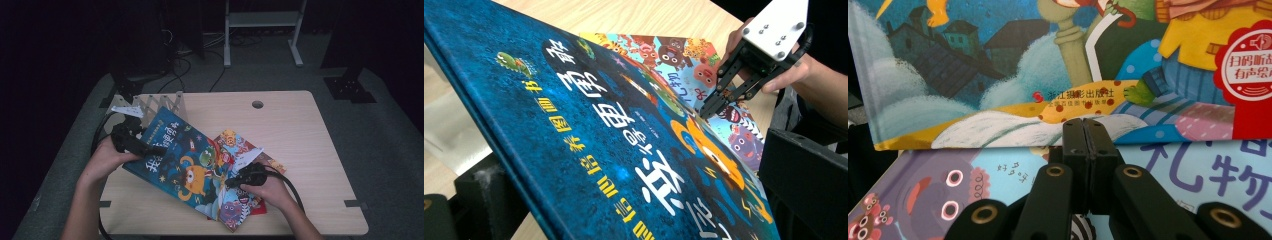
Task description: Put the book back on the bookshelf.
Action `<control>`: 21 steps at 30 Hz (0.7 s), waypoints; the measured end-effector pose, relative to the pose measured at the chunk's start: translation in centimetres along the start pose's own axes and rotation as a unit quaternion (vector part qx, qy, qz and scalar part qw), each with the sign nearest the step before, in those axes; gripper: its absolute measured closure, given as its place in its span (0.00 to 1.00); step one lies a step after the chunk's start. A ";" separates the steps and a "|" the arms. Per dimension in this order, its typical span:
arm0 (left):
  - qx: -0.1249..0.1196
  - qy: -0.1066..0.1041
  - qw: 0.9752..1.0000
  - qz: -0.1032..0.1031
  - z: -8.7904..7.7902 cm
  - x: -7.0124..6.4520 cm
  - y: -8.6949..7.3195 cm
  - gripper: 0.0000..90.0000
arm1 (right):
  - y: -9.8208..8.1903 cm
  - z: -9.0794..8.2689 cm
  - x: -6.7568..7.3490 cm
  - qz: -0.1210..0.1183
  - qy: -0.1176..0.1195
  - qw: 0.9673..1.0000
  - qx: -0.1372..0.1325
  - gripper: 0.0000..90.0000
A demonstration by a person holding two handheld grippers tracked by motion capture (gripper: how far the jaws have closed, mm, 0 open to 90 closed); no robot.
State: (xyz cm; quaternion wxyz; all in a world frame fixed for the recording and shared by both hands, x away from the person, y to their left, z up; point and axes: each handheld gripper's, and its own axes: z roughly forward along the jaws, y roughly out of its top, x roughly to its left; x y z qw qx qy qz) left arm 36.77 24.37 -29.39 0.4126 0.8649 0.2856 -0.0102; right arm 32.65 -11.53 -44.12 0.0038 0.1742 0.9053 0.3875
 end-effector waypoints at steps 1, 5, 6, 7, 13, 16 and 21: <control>0.000 0.000 1.000 0.000 0.0 0.0 0.0 0.00 | 0.0 0.0 0.0 0.000 0.000 1.000 0.000 0.98; 0.009 0.002 1.000 0.009 -0.1 -0.2 1.2 0.00 | 0.2 0.3 0.2 -0.003 0.000 1.000 -0.002 0.98; 0.010 0.002 1.000 0.011 -0.1 -0.2 1.5 0.00 | 0.3 0.3 0.2 0.000 0.000 1.000 -0.002 0.98; 0.011 0.001 1.000 0.010 -0.1 -0.3 1.7 0.00 | 0.3 0.4 0.2 -0.005 0.000 1.000 -0.002 0.98; 0.015 0.001 1.000 0.015 -0.6 -0.3 2.9 0.05 | 0.7 0.8 0.5 -0.004 0.002 1.000 -0.003 0.98; 0.021 0.006 1.000 0.017 -0.7 -0.2 3.4 0.06 | 0.9 1.1 0.6 -0.005 0.003 1.000 -0.007 0.98; 0.020 0.004 1.000 0.016 -1.1 0.1 4.0 0.16 | 1.1 1.4 0.8 -0.002 0.005 1.000 -0.009 0.98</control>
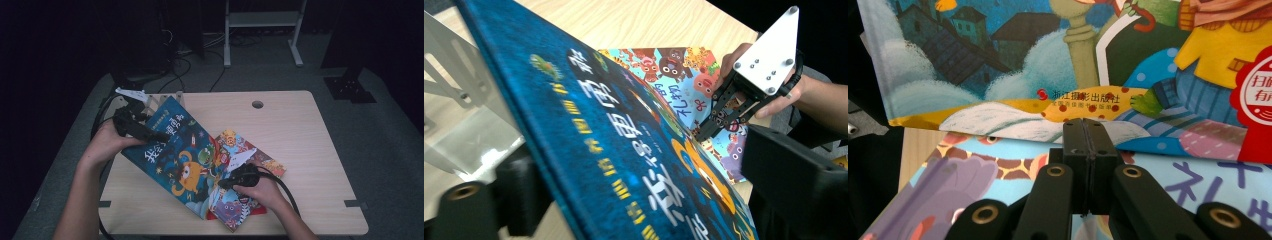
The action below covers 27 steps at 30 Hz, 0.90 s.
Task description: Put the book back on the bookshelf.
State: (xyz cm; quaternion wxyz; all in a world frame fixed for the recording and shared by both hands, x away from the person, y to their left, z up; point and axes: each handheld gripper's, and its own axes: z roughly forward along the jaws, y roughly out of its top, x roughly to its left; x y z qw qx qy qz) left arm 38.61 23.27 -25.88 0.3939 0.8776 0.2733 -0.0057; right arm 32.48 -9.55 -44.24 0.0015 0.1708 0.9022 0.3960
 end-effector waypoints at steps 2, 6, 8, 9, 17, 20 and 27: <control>0.003 0.002 1.000 0.002 -0.1 0.1 0.3 0.21 | 0.1 0.1 0.0 0.000 0.001 1.000 -0.001 0.98; 0.005 0.004 1.000 0.010 -0.4 0.2 1.1 0.31 | 0.3 0.4 0.2 0.006 0.002 1.000 -0.003 0.98; 0.006 0.006 1.000 0.019 -0.5 0.1 1.6 0.35 | 0.3 0.4 0.2 0.006 0.002 1.000 -0.002 0.98; 0.011 0.010 1.000 0.024 -0.4 0.0 2.2 0.37 | 0.5 0.6 0.3 0.009 0.002 1.000 -0.002 0.98; 0.029 0.009 0.999 0.042 -0.4 -0.3 4.4 0.50 | 0.9 1.0 0.5 0.010 -0.003 1.000 -0.004 0.99; 0.034 0.010 0.999 0.041 -0.4 -0.4 5.1 0.55 | 1.0 1.2 0.6 0.011 -0.006 1.000 -0.003 0.99; 0.045 0.012 0.998 0.033 -0.3 -0.8 6.4 0.66 | 1.4 1.6 0.9 0.014 -0.013 1.000 -0.004 0.99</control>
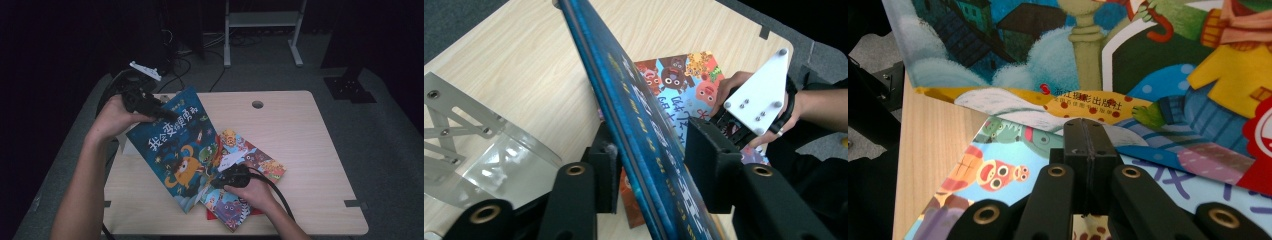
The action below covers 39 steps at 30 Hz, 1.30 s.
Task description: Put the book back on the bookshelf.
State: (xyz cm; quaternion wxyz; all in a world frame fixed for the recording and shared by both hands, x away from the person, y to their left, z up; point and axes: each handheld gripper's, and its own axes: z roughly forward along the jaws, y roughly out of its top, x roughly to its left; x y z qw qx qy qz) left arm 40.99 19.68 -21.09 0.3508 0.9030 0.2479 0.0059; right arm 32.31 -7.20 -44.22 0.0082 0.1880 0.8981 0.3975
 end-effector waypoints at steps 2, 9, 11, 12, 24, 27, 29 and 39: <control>0.004 0.000 1.000 -0.004 0.0 -0.1 0.3 0.68 | 0.1 0.1 0.1 0.001 -0.002 1.000 -0.001 0.99; 0.032 0.011 0.999 -0.025 0.1 -0.4 1.0 0.77 | 0.1 0.2 0.2 0.001 -0.008 1.000 -0.003 0.99; 0.035 0.011 0.999 -0.025 0.1 -0.4 1.0 0.77 | 0.1 0.2 0.3 0.000 -0.009 1.000 -0.003 0.99; 0.035 0.006 0.999 -0.029 0.1 -0.4 1.1 0.78 | 0.1 0.2 0.3 0.001 -0.010 1.000 -0.004 0.99; 0.039 -0.016 0.998 -0.038 0.0 -0.2 2.3 0.84 | -1.9 -3.3 -2.5 0.015 -0.064 0.997 -0.034 0.73; 0.041 -0.008 0.998 -0.039 -0.2 -0.3 2.8 0.86 | -2.9 -4.9 -3.9 0.033 -0.098 0.994 -0.047 0.64; 0.044 -0.004 0.998 -0.037 -0.3 -0.5 3.1 0.87 | -3.6 -6.0 -5.0 0.047 -0.120 0.990 -0.056 0.58; 0.059 -0.008 0.998 -0.032 -0.1 -1.2 4.0 0.89 | -7.3 -10.1 -9.5 0.130 -0.202 0.967 -0.086 0.38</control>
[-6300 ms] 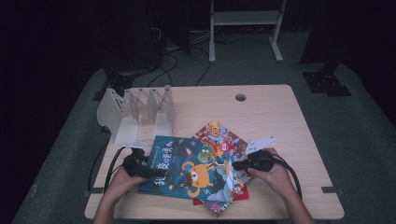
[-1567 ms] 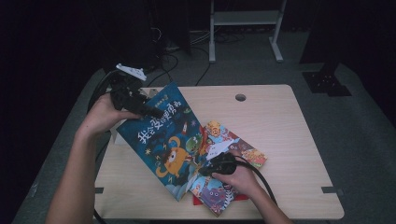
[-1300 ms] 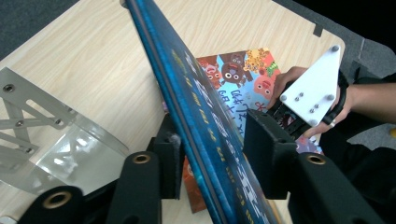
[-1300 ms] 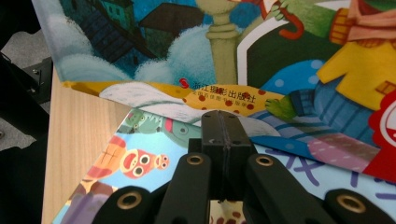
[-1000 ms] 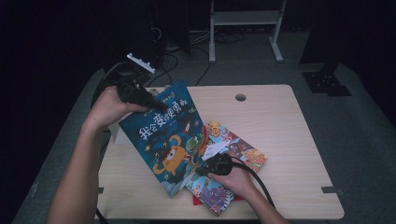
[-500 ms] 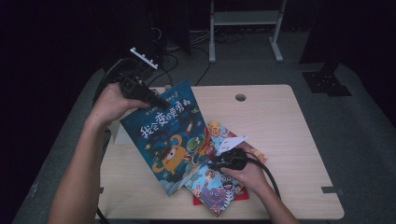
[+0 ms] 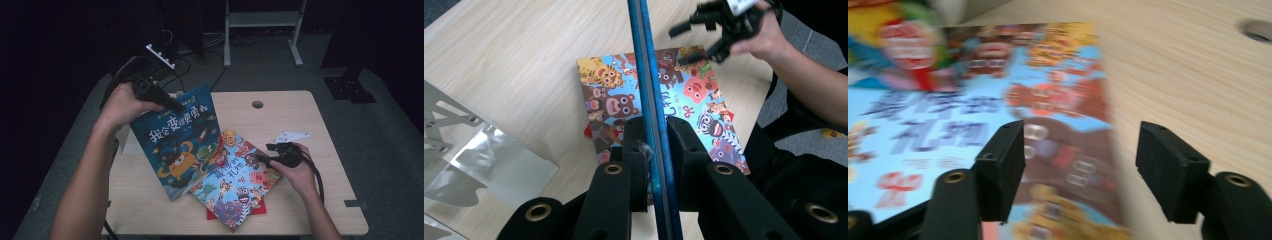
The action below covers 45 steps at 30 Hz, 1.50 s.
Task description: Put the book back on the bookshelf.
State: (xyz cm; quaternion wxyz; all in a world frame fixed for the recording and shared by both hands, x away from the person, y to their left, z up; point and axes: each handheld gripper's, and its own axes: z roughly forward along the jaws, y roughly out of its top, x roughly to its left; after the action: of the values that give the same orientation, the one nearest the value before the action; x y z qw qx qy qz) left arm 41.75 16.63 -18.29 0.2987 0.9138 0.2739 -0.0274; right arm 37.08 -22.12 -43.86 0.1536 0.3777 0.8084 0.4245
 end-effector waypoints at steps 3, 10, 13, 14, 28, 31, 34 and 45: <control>0.005 -0.001 1.000 -0.003 -0.1 -0.2 0.3 0.90 | -1.1 -0.3 -2.5 0.030 -0.055 0.998 0.012 0.32; 0.006 0.002 1.000 -0.004 -0.2 -0.5 0.5 0.91 | -2.9 0.0 -5.4 0.070 -0.103 0.992 0.028 0.30; 0.009 0.007 1.000 -0.003 -0.4 -0.6 0.6 0.91 | -3.8 0.5 -6.2 0.082 -0.115 0.989 0.036 0.29; 0.009 0.007 1.000 -0.003 -0.4 -0.6 0.6 0.91 | -4.0 0.7 -6.4 0.080 -0.122 0.988 0.040 0.29; 0.011 0.054 0.998 -0.002 -1.3 -1.2 0.4 0.91 | -4.5 1.1 -6.7 0.081 -0.145 0.985 0.047 0.14; 0.005 0.058 0.998 -0.011 -2.1 -1.0 -0.1 0.91 | -4.5 1.1 -6.7 0.082 -0.145 0.985 0.047 0.14; 0.000 0.060 0.998 -0.018 -2.8 -0.8 -0.6 0.91 | -4.5 1.1 -6.7 0.082 -0.145 0.985 0.047 0.14; -0.018 0.081 0.995 -0.057 -5.8 0.5 -3.8 0.91 | -4.5 1.1 -6.7 0.082 -0.145 0.985 0.047 0.14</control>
State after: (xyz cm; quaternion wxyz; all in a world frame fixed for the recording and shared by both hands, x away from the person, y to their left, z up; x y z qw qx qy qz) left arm 39.53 22.68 -15.72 0.2895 0.8904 0.3495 0.0344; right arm 40.00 -28.11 -48.62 0.2163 0.5073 0.7629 0.3376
